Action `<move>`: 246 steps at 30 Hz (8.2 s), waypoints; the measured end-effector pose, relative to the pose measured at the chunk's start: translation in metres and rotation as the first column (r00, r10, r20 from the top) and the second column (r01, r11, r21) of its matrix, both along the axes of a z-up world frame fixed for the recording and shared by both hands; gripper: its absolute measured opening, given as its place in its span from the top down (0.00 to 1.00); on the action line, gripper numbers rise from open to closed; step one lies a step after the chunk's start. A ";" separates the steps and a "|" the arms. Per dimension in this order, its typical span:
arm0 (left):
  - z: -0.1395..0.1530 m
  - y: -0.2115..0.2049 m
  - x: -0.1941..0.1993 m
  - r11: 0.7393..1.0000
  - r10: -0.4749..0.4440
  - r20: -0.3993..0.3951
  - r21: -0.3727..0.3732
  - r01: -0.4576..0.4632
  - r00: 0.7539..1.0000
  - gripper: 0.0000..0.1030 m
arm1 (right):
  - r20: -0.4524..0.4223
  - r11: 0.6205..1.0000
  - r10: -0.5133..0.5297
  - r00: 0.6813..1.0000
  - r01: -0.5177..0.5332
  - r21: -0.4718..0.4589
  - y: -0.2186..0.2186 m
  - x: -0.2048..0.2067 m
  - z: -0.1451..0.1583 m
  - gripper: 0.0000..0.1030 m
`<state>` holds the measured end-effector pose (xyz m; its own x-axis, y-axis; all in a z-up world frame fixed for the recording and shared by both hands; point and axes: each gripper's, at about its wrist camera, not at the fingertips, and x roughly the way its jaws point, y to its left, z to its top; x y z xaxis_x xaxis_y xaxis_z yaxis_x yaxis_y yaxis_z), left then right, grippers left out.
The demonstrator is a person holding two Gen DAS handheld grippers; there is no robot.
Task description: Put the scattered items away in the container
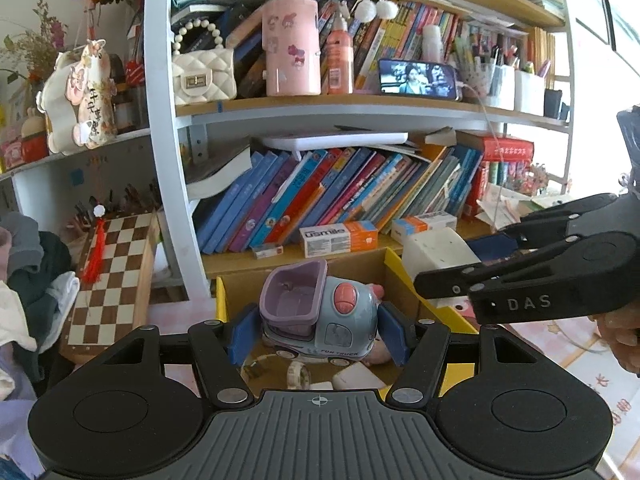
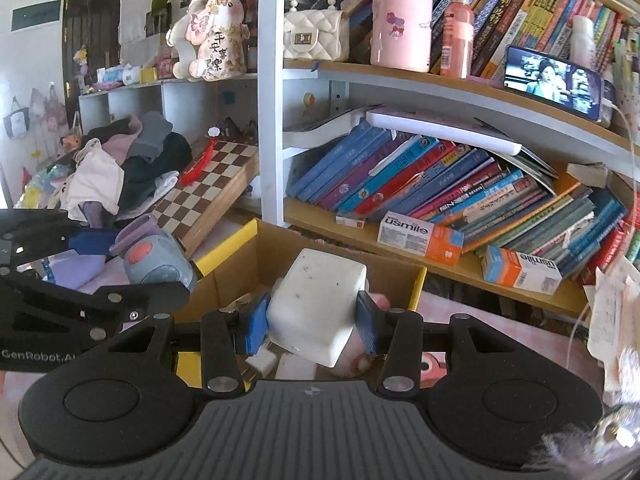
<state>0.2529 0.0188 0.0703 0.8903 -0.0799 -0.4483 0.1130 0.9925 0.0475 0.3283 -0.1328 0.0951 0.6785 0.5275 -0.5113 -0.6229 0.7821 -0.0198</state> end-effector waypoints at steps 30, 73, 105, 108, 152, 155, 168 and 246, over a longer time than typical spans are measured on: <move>-0.074 0.000 0.097 0.997 -0.025 -0.310 -0.079 0.000 0.951 0.38 | -0.339 0.998 0.068 0.938 -0.069 0.007 0.068 0.147 -0.059 0.58; -0.047 -0.014 0.072 1.000 0.017 -0.273 -0.020 -0.023 0.962 0.31 | -0.385 0.990 0.096 0.918 -0.049 0.131 0.051 0.133 -0.049 0.37; -0.013 0.011 -0.124 0.995 0.067 -0.095 -0.074 -0.074 0.993 0.23 | -0.072 0.994 -0.082 0.994 0.087 0.072 -0.035 -0.108 -0.010 0.33; -0.018 0.010 -0.143 0.995 0.074 -0.103 -0.062 -0.080 0.992 0.23 | -0.065 0.992 -0.102 0.993 0.106 0.061 -0.042 -0.135 -0.019 0.33; -0.078 -0.010 -0.248 0.988 0.153 -0.233 0.010 -0.155 0.960 0.05 | -0.139 0.964 -0.260 0.956 0.249 -0.087 -0.046 -0.282 -0.097 0.06; -0.077 -0.010 -0.249 0.988 0.153 -0.233 0.013 -0.155 0.960 0.04 | -0.139 0.964 -0.261 0.955 0.251 -0.086 -0.046 -0.282 -0.096 0.05; -0.075 -0.010 -0.251 0.989 0.147 -0.234 0.007 -0.149 0.961 0.02 | -0.130 0.970 -0.237 0.963 0.227 -0.083 -0.047 -0.286 -0.094 0.04; -0.078 -0.010 -0.242 0.989 0.130 -0.280 -0.034 -0.146 0.951 0.00 | -0.155 0.964 -0.253 0.955 0.235 -0.123 -0.045 -0.279 -0.100 0.02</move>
